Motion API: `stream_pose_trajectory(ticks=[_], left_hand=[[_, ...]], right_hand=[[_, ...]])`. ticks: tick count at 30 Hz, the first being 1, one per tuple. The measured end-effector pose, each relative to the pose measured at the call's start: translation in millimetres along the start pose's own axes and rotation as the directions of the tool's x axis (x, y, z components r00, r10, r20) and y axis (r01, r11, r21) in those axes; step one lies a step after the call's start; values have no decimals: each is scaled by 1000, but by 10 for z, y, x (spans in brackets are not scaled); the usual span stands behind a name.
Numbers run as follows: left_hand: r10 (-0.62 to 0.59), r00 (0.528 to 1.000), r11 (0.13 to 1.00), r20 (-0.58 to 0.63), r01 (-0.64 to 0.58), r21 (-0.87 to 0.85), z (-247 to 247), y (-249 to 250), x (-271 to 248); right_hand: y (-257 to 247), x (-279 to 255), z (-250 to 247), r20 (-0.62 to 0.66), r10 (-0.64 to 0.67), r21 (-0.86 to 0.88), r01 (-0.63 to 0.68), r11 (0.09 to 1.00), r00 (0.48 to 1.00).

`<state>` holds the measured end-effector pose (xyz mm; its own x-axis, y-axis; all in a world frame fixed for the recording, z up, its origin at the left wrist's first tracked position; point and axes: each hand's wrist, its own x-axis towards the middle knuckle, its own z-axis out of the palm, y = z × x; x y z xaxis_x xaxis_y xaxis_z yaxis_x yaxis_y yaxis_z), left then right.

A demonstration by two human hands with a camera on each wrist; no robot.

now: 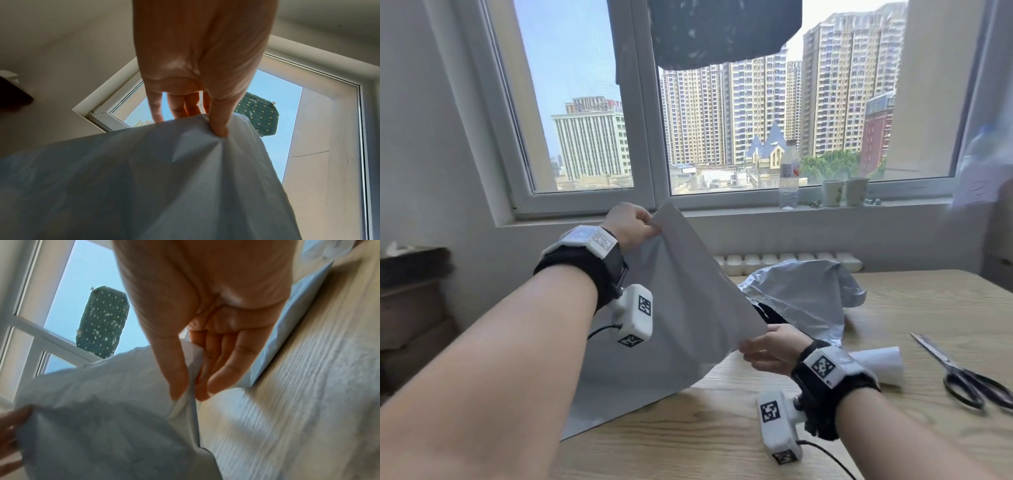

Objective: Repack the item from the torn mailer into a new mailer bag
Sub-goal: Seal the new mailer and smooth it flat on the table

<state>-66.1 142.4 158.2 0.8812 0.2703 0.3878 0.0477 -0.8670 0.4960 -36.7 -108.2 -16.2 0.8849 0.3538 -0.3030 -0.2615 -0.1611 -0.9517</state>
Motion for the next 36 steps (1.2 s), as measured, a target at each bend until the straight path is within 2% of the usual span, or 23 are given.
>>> stream_pose_trajectory(ticks=[6,10,14,18,21,26,28,29,31,33,36], left_hand=[[-53,998,991,-38,48,-124,-167,-75,63],[-77,991,967,-111,47,-250,-283,-101,111],[-106,980,951,-167,51,-305,-402,-100,94],[-139,969,934,-202,61,-351,-482,-150,56],[-159,958,917,-237,54,-395,-561,-201,46],[-234,930,835,-282,44,-548,-784,-292,129],[-265,918,803,-296,40,-595,-848,-343,169],[-280,911,788,-302,38,-615,-857,-375,182],[-310,902,753,-300,41,-656,-835,-438,200],[-330,900,728,-285,50,-684,-787,-489,218],[-325,912,683,-251,42,-729,-745,-497,232]], right_hand=[[-197,30,21,-77,-95,227,110,968,992],[-360,-6,33,-51,-214,323,219,921,976],[-499,-2,104,-7,-274,303,263,916,962],[-603,65,197,-113,-260,276,282,919,959],[-747,73,217,-144,-295,257,324,911,945],[-1529,-38,59,-261,-440,222,497,839,859],[-1881,-72,-40,-229,-490,243,537,808,841],[-2002,-88,-72,-170,-506,246,533,809,846],[-2151,-98,-120,-85,-493,96,500,861,866],[-2217,-96,-153,-143,-486,-76,480,874,862],[-2226,-97,-187,-231,-488,-193,452,871,842]])
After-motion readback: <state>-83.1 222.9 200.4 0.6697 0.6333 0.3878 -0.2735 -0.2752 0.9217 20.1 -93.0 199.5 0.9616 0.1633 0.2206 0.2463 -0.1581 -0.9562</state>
